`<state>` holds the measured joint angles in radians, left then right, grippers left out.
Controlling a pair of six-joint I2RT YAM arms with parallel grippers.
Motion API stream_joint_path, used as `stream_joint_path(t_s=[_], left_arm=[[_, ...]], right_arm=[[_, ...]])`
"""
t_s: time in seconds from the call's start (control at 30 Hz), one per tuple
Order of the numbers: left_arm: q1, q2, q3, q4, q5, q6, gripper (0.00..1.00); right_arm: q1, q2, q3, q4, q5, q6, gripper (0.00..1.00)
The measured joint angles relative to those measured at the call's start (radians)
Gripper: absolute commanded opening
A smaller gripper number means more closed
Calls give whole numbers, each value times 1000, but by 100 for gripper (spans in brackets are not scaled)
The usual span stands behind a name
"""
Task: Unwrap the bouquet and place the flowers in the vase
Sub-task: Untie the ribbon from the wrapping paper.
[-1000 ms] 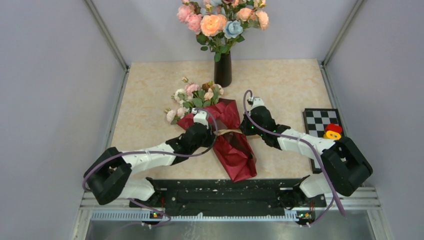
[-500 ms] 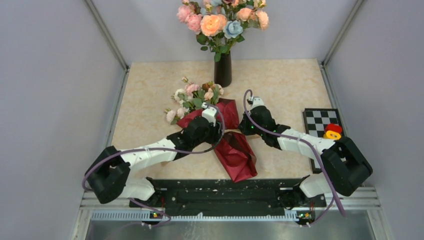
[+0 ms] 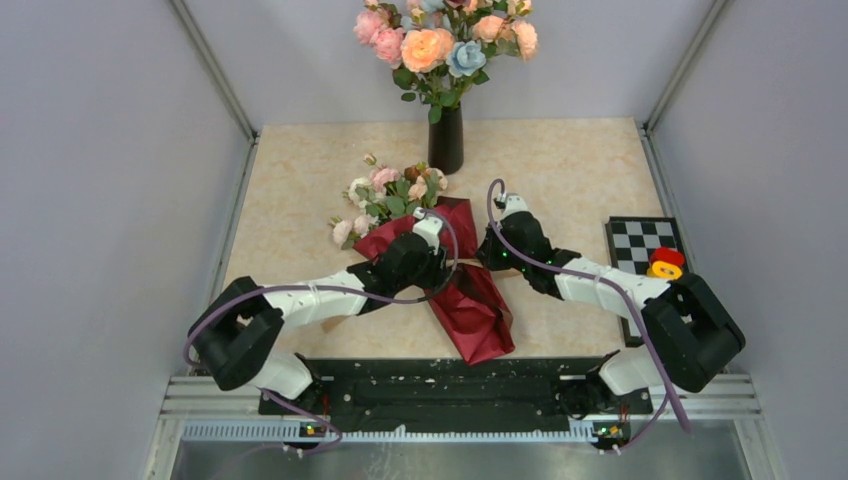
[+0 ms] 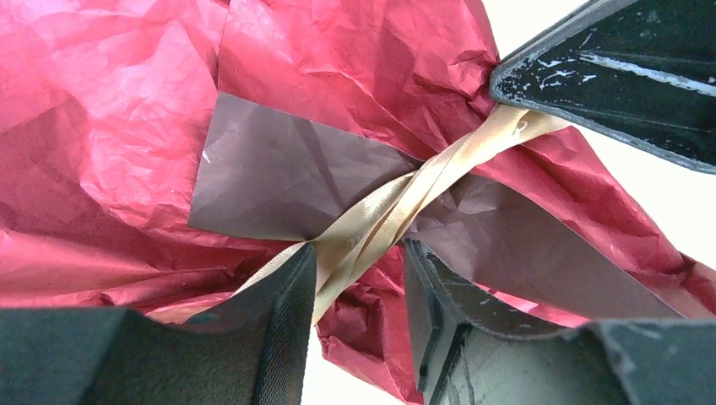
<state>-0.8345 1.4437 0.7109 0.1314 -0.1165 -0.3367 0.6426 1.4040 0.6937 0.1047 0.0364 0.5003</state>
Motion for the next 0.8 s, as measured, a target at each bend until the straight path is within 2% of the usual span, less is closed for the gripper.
stream_joint_path(t_s=[0.13,0.33,0.47,0.8], left_arm=[[0,15,5,1,-4,1,41],[1,24,7,4,-8,2,14],[1,24,7,6,-17,-3,2],[3,-43,-50,49,-51,-76,0]], right_arm=[[0,5,0,4,-4,1,0],[0,12,0,7,-5,2,0],[0,12,0,8,-3,3,0],[0,12,0,13,33,17,0]])
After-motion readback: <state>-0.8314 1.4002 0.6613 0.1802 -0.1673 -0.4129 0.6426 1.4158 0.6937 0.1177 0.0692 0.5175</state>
